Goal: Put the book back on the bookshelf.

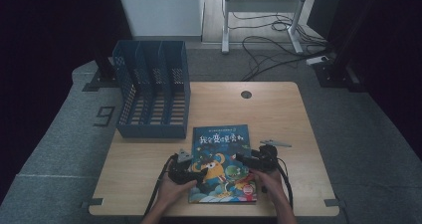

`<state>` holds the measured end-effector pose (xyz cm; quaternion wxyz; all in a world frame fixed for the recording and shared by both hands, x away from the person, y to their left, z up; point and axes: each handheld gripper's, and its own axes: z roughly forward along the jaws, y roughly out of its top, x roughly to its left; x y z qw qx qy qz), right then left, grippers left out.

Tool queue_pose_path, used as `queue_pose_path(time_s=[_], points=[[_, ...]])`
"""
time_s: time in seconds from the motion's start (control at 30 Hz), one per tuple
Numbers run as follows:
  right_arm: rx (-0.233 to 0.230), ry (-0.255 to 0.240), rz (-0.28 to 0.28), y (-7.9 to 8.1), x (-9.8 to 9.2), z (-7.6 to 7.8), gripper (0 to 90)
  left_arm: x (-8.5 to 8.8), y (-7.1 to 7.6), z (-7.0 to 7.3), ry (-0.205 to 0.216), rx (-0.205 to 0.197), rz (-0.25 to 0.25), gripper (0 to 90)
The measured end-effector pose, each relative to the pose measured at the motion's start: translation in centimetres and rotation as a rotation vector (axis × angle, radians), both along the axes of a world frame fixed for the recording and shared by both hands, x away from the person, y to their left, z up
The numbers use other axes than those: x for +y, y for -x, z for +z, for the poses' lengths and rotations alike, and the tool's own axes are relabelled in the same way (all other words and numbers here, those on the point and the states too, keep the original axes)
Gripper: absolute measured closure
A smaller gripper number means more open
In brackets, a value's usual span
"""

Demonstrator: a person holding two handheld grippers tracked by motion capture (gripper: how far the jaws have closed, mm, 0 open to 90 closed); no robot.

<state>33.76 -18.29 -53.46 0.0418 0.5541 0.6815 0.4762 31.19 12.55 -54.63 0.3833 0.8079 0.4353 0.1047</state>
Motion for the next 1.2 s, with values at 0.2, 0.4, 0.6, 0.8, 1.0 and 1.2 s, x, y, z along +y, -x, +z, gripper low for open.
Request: queue_pose_path(time_s=[0.2, 0.4, 0.6, 0.8, 1.0, 1.2], points=[[0.026, -0.058, 0.018, -0.1, -0.5, 0.1, 16.0, 0.1, -0.1, 0.0, 0.002, 0.002, -0.003, 19.3], [0.044, -0.104, 0.028, -0.1, -1.0, 0.2, 16.0, 0.3, -0.1, 0.0, 0.005, 0.006, -0.005, 18.6], [0.061, -0.155, 0.048, -0.1, -1.2, 0.5, 16.1, 0.7, -0.3, 0.1, 0.027, 0.016, 0.004, 18.5], [0.056, -0.164, 0.054, 0.1, -1.0, 1.1, 16.1, 1.0, -0.4, 0.1, 0.043, 0.023, 0.005, 18.5], [0.077, -0.155, 0.065, 0.0, -1.0, 0.9, 15.6, 1.0, -0.4, 0.1, 0.032, 0.019, 0.007, 18.3], [0.092, -0.170, 0.078, -0.1, -1.0, 0.7, 15.2, 1.0, -0.4, 0.1, 0.030, 0.017, 0.013, 18.0]])
